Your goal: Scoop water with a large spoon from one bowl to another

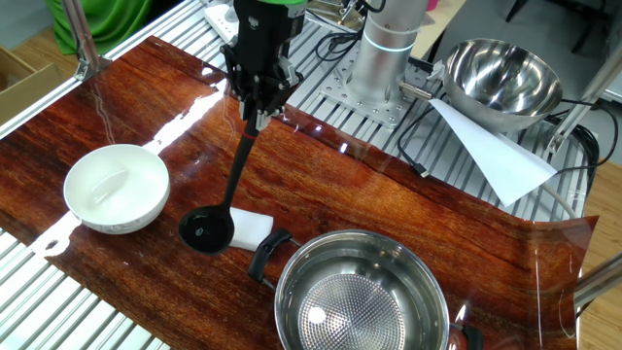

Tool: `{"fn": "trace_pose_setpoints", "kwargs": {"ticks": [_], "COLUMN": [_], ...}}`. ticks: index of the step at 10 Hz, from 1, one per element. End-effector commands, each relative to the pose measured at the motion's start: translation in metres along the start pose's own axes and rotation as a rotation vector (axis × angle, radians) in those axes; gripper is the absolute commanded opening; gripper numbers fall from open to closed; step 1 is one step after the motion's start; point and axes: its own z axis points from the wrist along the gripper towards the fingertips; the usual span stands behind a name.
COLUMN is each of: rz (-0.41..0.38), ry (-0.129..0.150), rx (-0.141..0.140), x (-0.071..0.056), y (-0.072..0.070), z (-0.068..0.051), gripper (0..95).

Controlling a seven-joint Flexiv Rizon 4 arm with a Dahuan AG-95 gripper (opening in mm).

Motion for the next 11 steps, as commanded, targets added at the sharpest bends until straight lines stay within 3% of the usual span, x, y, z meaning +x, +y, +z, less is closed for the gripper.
{"fn": "trace_pose_setpoints", "kwargs": {"ticks": [1, 3, 11], "rz": [0.005, -0.002, -0.037], "ry": [0.033, 0.040, 0.021], "rx": [-0.018, -0.029, -0.028], "x": [0.0007, 0.0007, 0.0007], "y": [0.0005, 0.0005, 0.0005], "z": [-0.0008, -0.0008, -0.0008], "gripper": [0.0, 0.0, 0.0]}}
